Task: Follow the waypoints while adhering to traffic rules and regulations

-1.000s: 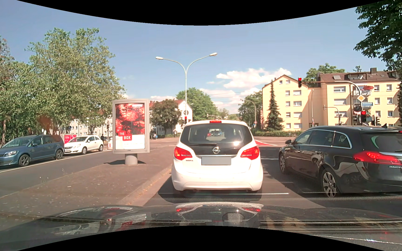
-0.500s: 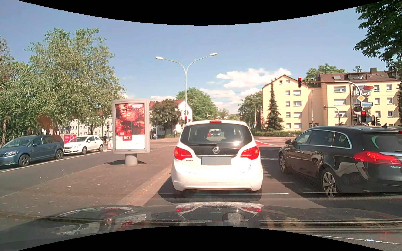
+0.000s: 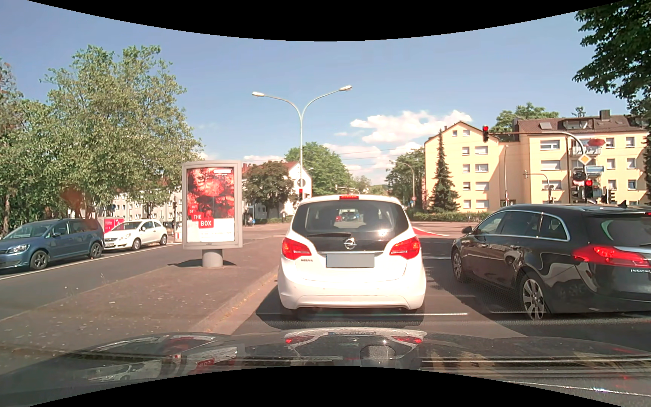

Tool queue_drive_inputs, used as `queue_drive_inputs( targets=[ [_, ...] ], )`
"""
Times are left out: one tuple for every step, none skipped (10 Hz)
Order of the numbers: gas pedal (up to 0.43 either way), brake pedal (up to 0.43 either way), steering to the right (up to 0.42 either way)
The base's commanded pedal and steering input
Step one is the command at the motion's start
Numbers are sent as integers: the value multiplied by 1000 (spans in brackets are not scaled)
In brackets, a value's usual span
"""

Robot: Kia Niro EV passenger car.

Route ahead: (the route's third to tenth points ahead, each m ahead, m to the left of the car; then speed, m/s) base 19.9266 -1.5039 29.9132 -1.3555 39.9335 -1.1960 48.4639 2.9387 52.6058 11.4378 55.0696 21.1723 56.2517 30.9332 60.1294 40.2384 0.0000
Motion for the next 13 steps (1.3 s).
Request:
queue_drive_inputs(
  targets=[
    [0,250,11],
    [0,250,11],
    [0,250,11],
    [0,250,11],
    [0,250,11],
    [0,250,11],
    [0,250,11],
    [0,250,11],
    [0,250,11],
    [0,250,11],
    [0,250,11],
    [0,250,11],
    [0,250,11]
  ],
)
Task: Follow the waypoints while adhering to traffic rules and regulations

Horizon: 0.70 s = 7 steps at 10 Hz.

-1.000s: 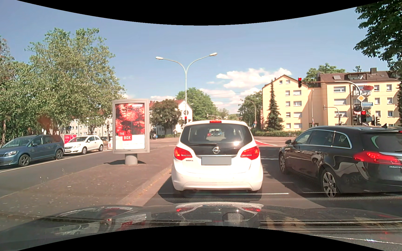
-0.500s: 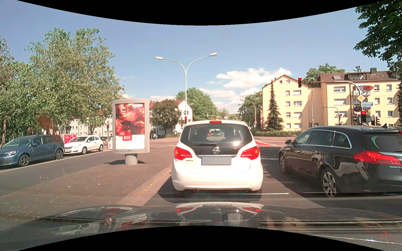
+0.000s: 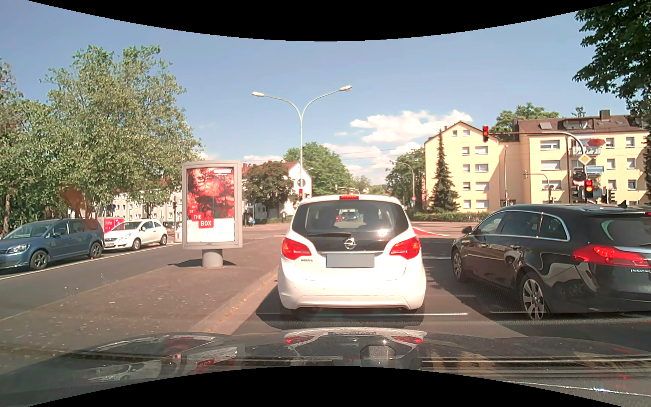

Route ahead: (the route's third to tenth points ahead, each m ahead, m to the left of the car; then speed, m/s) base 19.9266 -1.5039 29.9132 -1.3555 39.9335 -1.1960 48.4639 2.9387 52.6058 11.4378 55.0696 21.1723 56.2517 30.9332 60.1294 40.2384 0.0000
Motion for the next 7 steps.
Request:
queue_drive_inputs(
  targets=[
    [0,250,11],
    [0,250,11],
    [0,250,11],
    [0,250,11],
    [0,250,11],
    [0,250,11],
    [0,250,12]
  ],
)
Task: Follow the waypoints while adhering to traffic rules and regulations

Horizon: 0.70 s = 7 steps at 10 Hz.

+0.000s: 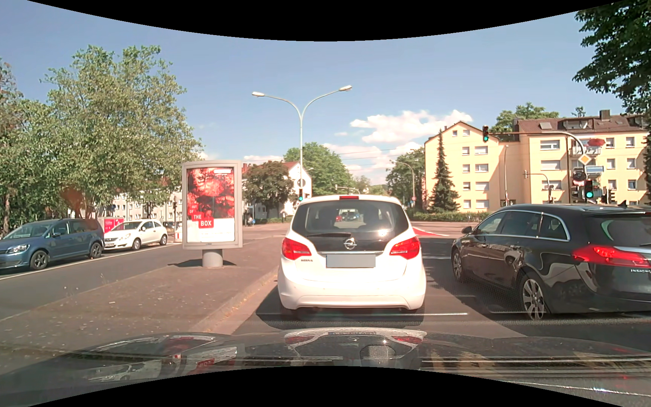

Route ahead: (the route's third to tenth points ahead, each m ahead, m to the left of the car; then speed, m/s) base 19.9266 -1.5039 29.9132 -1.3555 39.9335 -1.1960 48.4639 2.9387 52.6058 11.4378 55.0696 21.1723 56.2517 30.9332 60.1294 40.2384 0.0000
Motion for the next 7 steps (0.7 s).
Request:
queue_drive_inputs(
  targets=[
    [0,250,12],
    [0,250,11],
    [0,250,11],
    [0,250,11],
    [0,250,11],
    [0,250,11],
    [0,250,11]
  ],
)
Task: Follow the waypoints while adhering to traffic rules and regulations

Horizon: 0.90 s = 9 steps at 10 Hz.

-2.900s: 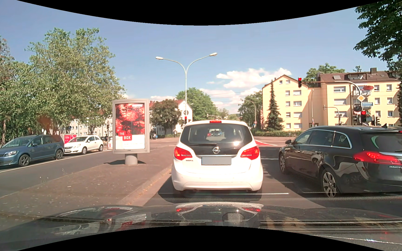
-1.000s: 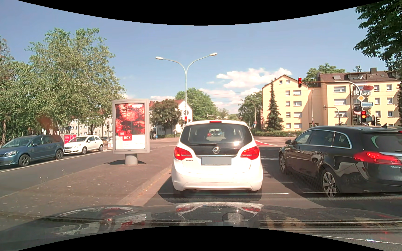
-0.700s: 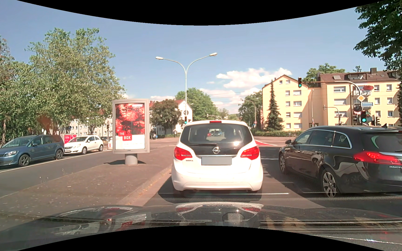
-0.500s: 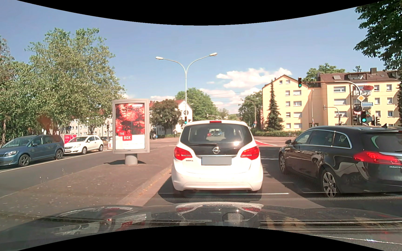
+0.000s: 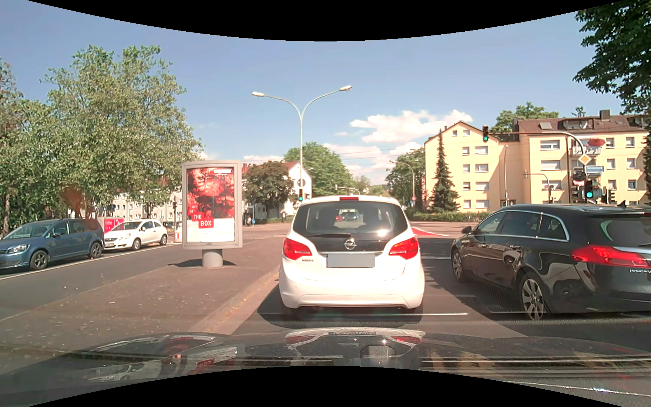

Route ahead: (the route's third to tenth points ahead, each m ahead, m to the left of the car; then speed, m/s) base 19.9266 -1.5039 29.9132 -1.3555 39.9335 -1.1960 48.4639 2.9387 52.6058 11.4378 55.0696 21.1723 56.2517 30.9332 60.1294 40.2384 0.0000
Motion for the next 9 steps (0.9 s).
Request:
queue_drive_inputs(
  targets=[
    [0,250,12],
    [0,250,11],
    [0,250,11],
    [0,250,12],
    [0,250,11],
    [0,250,11],
    [0,250,11],
    [0,250,11],
    [0,220,11]
  ],
)
